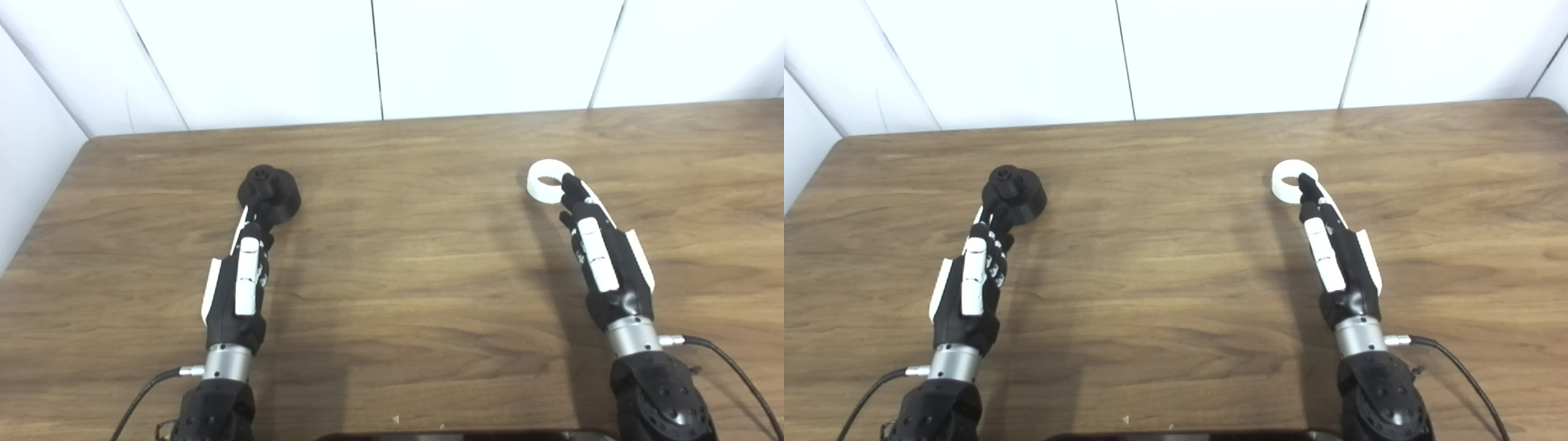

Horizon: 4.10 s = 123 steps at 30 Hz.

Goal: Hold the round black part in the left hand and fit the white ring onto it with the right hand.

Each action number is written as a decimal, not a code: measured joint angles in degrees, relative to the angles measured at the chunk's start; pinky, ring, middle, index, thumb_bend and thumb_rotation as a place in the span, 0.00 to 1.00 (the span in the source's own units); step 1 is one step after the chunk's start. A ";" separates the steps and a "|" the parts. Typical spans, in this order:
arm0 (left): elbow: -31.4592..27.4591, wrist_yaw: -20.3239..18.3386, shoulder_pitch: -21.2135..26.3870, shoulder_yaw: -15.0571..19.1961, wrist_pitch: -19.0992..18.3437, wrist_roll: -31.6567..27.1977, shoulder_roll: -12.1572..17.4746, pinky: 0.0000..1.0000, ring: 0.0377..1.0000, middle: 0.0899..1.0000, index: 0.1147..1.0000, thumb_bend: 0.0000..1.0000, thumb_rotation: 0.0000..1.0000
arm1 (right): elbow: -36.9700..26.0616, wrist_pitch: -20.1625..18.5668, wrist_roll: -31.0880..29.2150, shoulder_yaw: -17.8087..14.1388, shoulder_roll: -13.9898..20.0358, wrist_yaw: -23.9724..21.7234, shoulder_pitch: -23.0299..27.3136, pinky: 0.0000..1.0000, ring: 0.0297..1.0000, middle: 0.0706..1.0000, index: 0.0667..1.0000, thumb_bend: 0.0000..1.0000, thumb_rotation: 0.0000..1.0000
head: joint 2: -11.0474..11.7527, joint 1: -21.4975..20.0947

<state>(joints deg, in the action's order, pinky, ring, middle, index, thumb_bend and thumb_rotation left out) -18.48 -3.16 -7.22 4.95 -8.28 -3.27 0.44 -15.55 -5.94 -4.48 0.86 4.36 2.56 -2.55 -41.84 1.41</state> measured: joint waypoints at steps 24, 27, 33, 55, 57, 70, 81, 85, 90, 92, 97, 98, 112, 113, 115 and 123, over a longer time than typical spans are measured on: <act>0.10 0.14 0.08 0.54 0.15 2.73 0.94 1.00 1.00 1.00 1.00 0.52 0.87 | 0.00 0.00 -0.64 -0.22 0.11 -0.89 0.06 0.98 0.97 0.96 0.92 0.55 0.88 | 0.26 0.44; 0.05 0.16 0.09 2.04 -0.12 2.73 1.98 1.00 1.00 0.99 0.99 0.55 0.80 | 0.00 -0.04 -0.64 -0.22 0.12 -1.05 0.07 0.99 0.97 0.96 0.92 0.54 0.88 | 0.26 0.44; -0.07 -0.08 0.02 4.40 -2.39 3.70 7.80 1.00 1.00 1.00 1.00 0.65 0.84 | 0.04 -0.08 -0.64 -0.20 0.10 -1.06 0.06 0.98 0.97 0.96 0.91 0.55 0.86 | 0.53 1.14; 7.08 -8.17 12.93 -3.37 -6.86 27.96 34.73 0.94 1.00 1.00 1.00 0.62 0.76 | 2.16 0.17 0.57 0.01 0.03 -1.06 0.13 0.97 0.96 0.96 0.91 0.54 0.86 | 1.76 2.72; 8.55 -8.90 14.00 -4.92 -6.86 29.87 35.76 0.95 1.00 1.00 1.00 0.67 0.77 | 2.18 0.29 0.42 -0.01 0.03 -1.08 0.11 0.97 0.97 0.95 0.90 0.54 0.85 | 1.76 2.64; 17.75 -13.92 22.33 -12.19 -4.31 35.75 37.99 0.98 1.00 1.00 0.99 0.74 0.69 | 2.16 0.55 0.52 0.03 -0.02 -0.98 0.09 0.97 0.97 0.96 0.91 0.54 0.85 | 1.93 2.46; 20.58 -15.76 26.25 -15.42 -3.22 38.17 37.44 1.00 1.00 1.00 0.99 0.71 0.75 | 2.25 1.62 0.48 0.06 -0.11 -1.00 0.07 0.96 0.96 0.95 0.91 0.54 0.85 | 2.28 1.50; 20.58 -16.14 26.60 -16.33 -3.21 38.65 36.78 0.99 1.00 1.00 0.99 0.68 0.73 | 2.23 1.72 0.51 0.04 -0.14 -0.98 0.02 0.96 0.97 0.96 0.91 0.54 0.86 | 2.29 1.14; 21.13 -16.97 27.10 -17.43 -3.15 39.33 35.95 1.00 1.00 1.00 0.99 0.68 0.74 | 2.08 1.74 0.45 -0.12 -0.14 -0.90 -0.06 0.97 0.97 0.96 0.92 0.53 0.86 | 2.29 1.05; 21.65 -17.25 27.65 -17.59 -3.15 39.45 35.71 1.00 1.00 1.00 0.99 0.68 0.74 | 2.08 1.75 0.35 -0.17 -0.13 -0.92 -0.07 0.98 0.97 0.96 0.92 0.53 0.87 | 2.29 1.05; 23.19 -17.43 29.36 -17.60 -3.17 39.48 34.96 1.00 1.00 0.99 0.95 0.71 0.69 | 2.06 1.76 0.15 -0.27 -0.11 -1.01 -0.09 0.98 0.97 0.96 0.92 0.54 0.86 | 2.29 1.05; 23.55 -17.42 29.64 -17.59 -3.11 39.45 34.79 1.00 1.00 0.99 0.94 0.71 0.69 | 2.04 1.76 0.05 -0.28 -0.11 -1.05 -0.10 0.98 0.97 0.96 0.92 0.54 0.86 | 2.29 0.97; 27.15 -17.35 31.90 -17.52 -3.18 39.43 32.60 0.94 1.00 0.97 0.92 0.81 0.60 | 1.75 1.77 -0.15 -0.77 -0.07 -1.04 -0.26 0.95 0.94 0.93 0.91 0.54 0.86 | 2.64 1.32; 27.16 -17.31 31.93 -17.52 -3.18 39.44 32.57 0.94 1.00 0.97 0.92 0.82 0.60 | 1.75 1.77 -0.15 -0.81 -0.07 -1.04 -0.28 0.95 0.94 0.94 0.91 0.55 0.86 | 2.64 1.32; 27.46 -17.14 31.95 -17.52 -3.17 39.45 32.38 0.93 1.00 0.96 0.92 0.84 0.60 | 1.75 1.77 -0.12 -0.93 -0.03 -1.05 -0.29 0.94 0.94 0.93 0.91 0.55 0.86 | 2.64 1.49; 28.45 -17.04 31.99 -17.59 -3.66 39.92 31.91 0.91 1.00 0.97 0.93 0.90 0.61 | 1.75 1.97 0.06 -1.13 0.15 -1.46 -0.29 0.95 0.94 0.93 0.90 0.55 0.86 | 2.90 2.02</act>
<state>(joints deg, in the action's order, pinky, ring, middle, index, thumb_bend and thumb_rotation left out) 9.97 -20.20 24.77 -12.64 -11.94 36.65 32.35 -13.80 -3.97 -4.42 -0.27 4.51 1.10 -2.84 -38.94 3.43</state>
